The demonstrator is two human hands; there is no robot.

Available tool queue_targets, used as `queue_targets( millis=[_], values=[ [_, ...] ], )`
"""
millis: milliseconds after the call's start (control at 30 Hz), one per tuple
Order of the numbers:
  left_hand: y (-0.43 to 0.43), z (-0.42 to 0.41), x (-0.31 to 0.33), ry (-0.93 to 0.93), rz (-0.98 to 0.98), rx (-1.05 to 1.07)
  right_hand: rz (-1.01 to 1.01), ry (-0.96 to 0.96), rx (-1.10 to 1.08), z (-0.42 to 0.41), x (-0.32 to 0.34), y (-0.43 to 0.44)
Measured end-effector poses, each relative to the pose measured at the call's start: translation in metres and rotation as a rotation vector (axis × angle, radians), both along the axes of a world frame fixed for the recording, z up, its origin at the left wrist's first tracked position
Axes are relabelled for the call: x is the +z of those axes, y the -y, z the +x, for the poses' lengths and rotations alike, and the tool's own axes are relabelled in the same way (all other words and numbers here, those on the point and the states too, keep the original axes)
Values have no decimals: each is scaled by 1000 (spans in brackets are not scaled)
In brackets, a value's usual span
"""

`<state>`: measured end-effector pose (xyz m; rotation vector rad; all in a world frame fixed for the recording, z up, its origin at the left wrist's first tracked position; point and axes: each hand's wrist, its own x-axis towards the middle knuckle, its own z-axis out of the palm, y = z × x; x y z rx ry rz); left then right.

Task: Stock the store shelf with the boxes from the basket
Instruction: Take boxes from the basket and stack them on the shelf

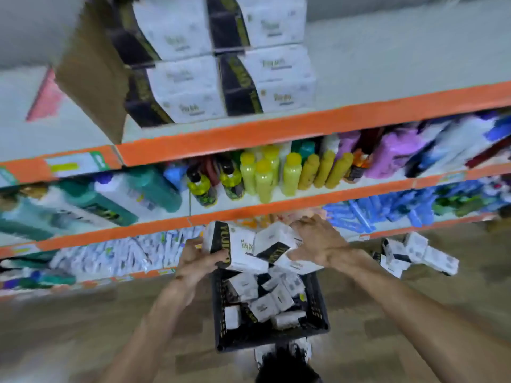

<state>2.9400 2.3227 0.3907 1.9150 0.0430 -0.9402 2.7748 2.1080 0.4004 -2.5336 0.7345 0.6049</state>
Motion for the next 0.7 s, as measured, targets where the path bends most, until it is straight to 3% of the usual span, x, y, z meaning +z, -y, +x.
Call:
queue_targets(
  millis=[333,533,700],
  values=[
    [1,25,208,151,-208,-66,-92,196,97,10,238,36],
    [16,49,272,196,-365,56,-309,291,170,36,326,57],
    [37,68,291,244,-454,166,-435,350,192,65,357,72]
  ],
)
